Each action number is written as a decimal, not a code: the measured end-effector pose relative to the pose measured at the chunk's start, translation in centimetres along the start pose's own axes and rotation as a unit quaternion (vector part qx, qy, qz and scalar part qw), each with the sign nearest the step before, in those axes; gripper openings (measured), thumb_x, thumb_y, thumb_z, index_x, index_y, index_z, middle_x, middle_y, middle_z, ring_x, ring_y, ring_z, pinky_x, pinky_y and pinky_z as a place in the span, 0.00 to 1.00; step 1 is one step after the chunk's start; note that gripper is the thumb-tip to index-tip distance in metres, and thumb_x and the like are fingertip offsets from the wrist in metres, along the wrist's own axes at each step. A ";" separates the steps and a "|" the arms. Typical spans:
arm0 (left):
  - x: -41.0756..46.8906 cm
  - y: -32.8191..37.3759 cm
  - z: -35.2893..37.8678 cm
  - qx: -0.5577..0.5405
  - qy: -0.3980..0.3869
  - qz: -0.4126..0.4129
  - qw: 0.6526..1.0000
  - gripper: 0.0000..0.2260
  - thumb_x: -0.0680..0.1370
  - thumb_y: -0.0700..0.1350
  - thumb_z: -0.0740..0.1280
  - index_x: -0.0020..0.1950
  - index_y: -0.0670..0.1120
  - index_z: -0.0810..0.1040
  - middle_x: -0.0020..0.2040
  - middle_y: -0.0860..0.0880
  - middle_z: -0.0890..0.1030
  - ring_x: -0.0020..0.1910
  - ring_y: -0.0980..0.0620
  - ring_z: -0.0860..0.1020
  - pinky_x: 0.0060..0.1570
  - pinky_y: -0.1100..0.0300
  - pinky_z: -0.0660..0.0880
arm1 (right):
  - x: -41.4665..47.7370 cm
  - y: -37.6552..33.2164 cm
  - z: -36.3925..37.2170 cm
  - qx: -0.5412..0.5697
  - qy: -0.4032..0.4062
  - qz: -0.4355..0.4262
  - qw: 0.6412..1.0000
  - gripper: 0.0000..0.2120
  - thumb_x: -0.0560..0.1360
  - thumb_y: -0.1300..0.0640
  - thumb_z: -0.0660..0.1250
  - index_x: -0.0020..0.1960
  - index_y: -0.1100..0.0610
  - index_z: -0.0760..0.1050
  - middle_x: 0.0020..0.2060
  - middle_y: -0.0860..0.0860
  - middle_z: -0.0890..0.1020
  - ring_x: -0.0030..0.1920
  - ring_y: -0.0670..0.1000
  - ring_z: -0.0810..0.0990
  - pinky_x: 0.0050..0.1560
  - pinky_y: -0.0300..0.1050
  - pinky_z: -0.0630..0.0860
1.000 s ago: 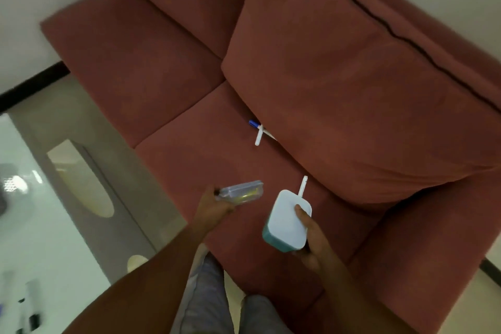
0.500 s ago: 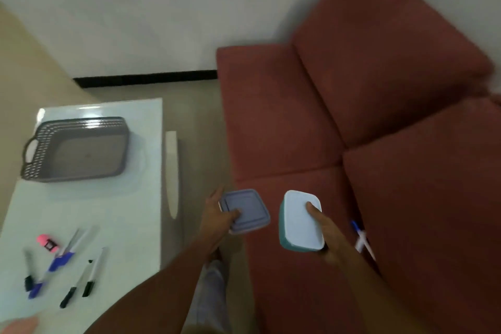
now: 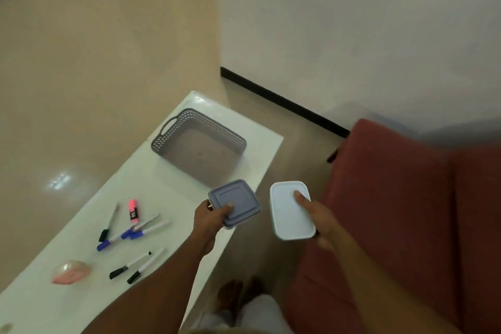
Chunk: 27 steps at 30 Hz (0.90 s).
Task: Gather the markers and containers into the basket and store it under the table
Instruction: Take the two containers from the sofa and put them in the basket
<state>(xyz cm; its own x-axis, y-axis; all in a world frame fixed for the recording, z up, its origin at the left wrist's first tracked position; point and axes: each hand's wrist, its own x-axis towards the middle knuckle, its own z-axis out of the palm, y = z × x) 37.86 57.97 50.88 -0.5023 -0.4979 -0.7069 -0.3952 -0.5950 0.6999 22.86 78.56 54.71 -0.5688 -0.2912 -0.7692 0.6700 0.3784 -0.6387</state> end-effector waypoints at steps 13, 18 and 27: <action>16.9 4.6 -1.7 -0.106 0.239 -0.005 0.965 0.15 0.79 0.39 0.66 0.65 0.42 0.69 0.57 0.44 0.75 0.56 0.43 0.76 0.54 0.50 0.76 | 23.4 -16.1 16.7 -0.353 -0.114 -0.100 0.923 0.16 0.78 0.43 0.64 0.61 0.51 0.75 0.54 0.51 0.81 0.50 0.51 0.80 0.47 0.47 0.79; 27.9 2.7 0.7 -0.057 0.306 -0.063 0.948 0.16 0.79 0.40 0.64 0.66 0.40 0.67 0.60 0.41 0.75 0.56 0.40 0.76 0.57 0.47 0.76 | 37.0 -13.1 21.4 -0.454 -0.131 -0.099 0.876 0.22 0.78 0.43 0.63 0.67 0.53 0.72 0.59 0.54 0.79 0.56 0.57 0.78 0.58 0.57 0.77; 33.0 -0.3 1.7 -0.061 0.351 -0.200 0.913 0.22 0.76 0.36 0.64 0.69 0.37 0.64 0.62 0.37 0.74 0.60 0.37 0.75 0.60 0.45 0.75 | 42.4 -9.6 22.4 -0.484 -0.137 -0.054 0.862 0.22 0.80 0.44 0.61 0.68 0.57 0.70 0.62 0.57 0.77 0.57 0.58 0.76 0.55 0.51 0.74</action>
<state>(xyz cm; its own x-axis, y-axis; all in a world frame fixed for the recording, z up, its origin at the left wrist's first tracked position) 20.08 42.79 27.47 0.2970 -0.4817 -0.8245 -0.3290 -0.8622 0.3852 3.04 42.90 27.77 -0.3798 -0.5181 -0.7664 -0.1687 0.8534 -0.4933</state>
